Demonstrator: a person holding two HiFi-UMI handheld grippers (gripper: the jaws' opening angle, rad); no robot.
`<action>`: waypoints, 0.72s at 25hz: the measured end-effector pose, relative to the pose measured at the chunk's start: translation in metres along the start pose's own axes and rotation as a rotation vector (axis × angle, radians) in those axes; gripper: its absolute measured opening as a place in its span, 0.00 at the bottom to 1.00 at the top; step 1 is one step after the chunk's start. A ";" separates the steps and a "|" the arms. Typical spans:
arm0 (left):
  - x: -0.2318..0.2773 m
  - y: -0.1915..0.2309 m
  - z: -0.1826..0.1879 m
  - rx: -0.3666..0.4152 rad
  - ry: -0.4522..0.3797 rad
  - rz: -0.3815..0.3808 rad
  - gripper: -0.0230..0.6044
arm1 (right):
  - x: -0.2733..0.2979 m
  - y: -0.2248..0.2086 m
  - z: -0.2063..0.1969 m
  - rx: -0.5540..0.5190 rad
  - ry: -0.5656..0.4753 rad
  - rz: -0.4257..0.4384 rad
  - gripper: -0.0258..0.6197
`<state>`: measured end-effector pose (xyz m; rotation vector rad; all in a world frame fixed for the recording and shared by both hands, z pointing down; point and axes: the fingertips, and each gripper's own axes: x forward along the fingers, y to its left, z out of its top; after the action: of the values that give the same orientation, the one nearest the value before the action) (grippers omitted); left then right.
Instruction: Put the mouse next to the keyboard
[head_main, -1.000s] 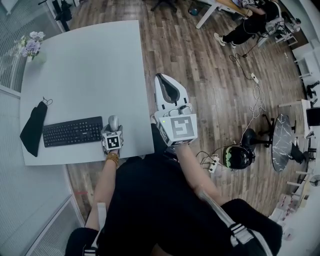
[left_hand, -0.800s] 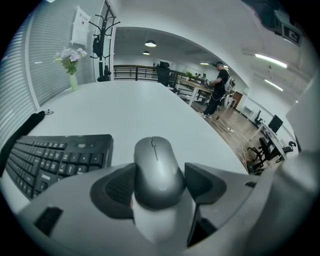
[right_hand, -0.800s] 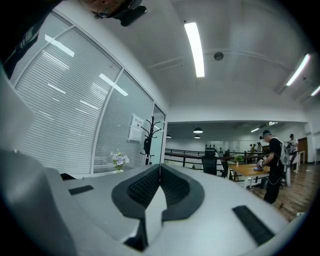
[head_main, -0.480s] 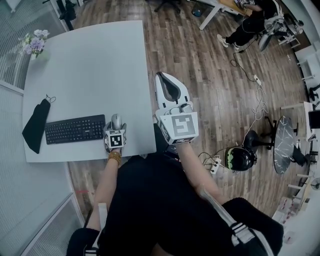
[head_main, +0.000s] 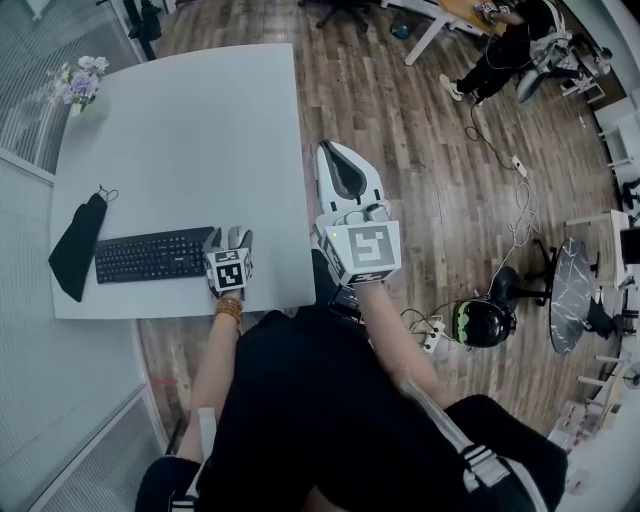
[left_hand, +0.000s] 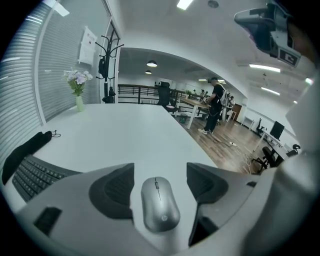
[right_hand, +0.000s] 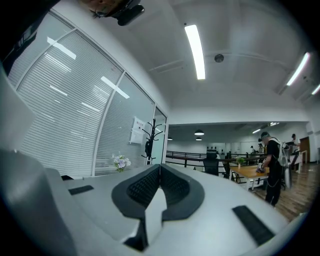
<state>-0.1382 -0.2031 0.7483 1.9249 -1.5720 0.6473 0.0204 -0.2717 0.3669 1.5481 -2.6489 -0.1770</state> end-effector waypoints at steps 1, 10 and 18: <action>-0.002 0.000 0.006 -0.003 -0.014 0.000 0.56 | -0.001 0.000 0.000 0.000 -0.001 0.001 0.04; -0.021 -0.006 0.061 -0.010 -0.140 -0.006 0.56 | -0.007 -0.004 0.001 -0.002 0.001 -0.008 0.04; -0.047 -0.017 0.127 0.016 -0.289 -0.022 0.56 | -0.010 -0.007 0.002 -0.003 -0.005 -0.014 0.04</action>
<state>-0.1283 -0.2549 0.6221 2.1190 -1.7178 0.3847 0.0308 -0.2659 0.3637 1.5678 -2.6402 -0.1859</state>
